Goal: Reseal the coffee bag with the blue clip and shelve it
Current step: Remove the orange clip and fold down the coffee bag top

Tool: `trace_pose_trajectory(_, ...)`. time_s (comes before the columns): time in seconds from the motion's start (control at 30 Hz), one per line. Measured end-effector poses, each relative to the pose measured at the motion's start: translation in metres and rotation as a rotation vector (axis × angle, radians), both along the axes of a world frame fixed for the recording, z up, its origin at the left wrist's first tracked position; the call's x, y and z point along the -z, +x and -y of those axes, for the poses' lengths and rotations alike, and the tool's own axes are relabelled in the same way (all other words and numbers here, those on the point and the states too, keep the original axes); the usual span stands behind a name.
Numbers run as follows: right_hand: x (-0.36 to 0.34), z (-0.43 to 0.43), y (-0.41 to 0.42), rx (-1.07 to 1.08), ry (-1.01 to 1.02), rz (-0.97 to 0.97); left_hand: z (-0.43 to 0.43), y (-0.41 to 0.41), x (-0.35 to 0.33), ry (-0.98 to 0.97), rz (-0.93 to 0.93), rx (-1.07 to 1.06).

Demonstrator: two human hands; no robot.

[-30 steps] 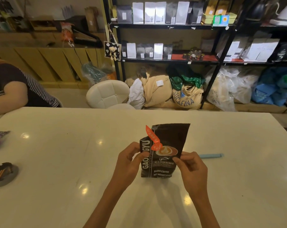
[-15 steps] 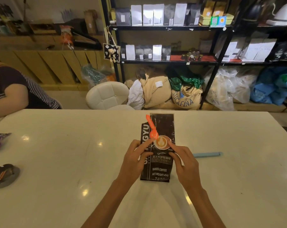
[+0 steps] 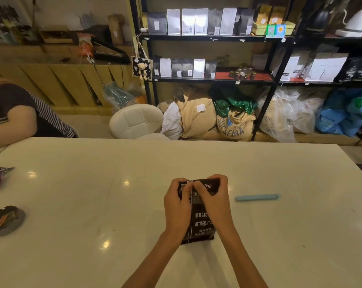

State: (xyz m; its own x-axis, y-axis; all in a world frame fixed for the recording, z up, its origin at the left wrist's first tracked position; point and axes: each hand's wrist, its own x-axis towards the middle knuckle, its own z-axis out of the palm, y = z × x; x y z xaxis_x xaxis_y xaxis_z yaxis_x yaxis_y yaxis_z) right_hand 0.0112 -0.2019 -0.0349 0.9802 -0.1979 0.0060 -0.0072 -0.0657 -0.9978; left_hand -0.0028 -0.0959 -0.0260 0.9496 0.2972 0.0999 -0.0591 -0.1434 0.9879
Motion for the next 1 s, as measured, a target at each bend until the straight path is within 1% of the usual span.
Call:
trace_pose_trajectory(0.07, -0.006, -0.01, 0.003, 0.092, -0.125, 0.024, 0.003, 0.001, -0.005, 0.028, 0.02, -0.04)
trace_pose_trajectory(0.1, -0.009, -0.013, 0.004, 0.131, -0.149, 0.055, 0.001, 0.003, -0.009, 0.042, 0.037, -0.055)
trace_pose_trajectory(0.17, -0.016, -0.016, 0.007, 0.183, -0.132, 0.118, -0.003, 0.008, -0.019, 0.042, 0.07, -0.068)
trace_pose_trajectory(0.23, -0.026, -0.015, 0.011, 0.195, -0.068, 0.157, -0.008, 0.011, -0.029, 0.002, 0.093, -0.075)
trace_pose_trajectory(0.27, -0.03, -0.013, 0.011, 0.164, -0.03, 0.169, -0.012, 0.012, -0.033, -0.017, 0.1, -0.087)
trace_pose_trajectory(0.33, -0.036, -0.01, 0.007, -0.004, 0.004, 0.161, -0.02, 0.014, -0.042, -0.068, 0.087, -0.132)
trace_pose_trajectory(0.4, -0.036, -0.011, -0.003, -0.16, -0.069, 0.135, -0.027, 0.018, -0.049, -0.125, 0.055, -0.172)
trace_pose_trajectory(0.43, -0.034, -0.013, -0.008, -0.163, -0.12, 0.131, -0.029, 0.02, -0.053, -0.137, 0.044, -0.17)
trace_pose_trajectory(0.53, -0.031, -0.013, -0.012, -0.016, -0.175, 0.143, -0.026, 0.017, -0.056, -0.139, -0.005, -0.083)
trace_pose_trajectory(0.63, -0.033, -0.007, -0.01, 0.099, -0.141, 0.11, -0.018, 0.006, -0.047, -0.106, -0.048, 0.033)
trace_pose_trajectory(0.8, -0.028, -0.011, -0.014, 0.103, -0.126, 0.036, -0.022, -0.003, -0.036, -0.031, 0.006, -0.046)
trace_pose_trajectory(0.9, -0.027, -0.009, -0.018, 0.127, -0.095, -0.029, -0.025, -0.001, -0.03, -0.01, 0.012, -0.021)
trace_pose_trajectory(0.93, -0.025, -0.008, -0.019, 0.141, -0.126, -0.036, -0.025, 0.0, -0.028, -0.009, 0.002, 0.005)
trace_pose_trajectory(1.0, -0.02, -0.01, -0.022, 0.202, -0.27, -0.056, -0.029, 0.002, -0.021, -0.024, -0.058, 0.098)
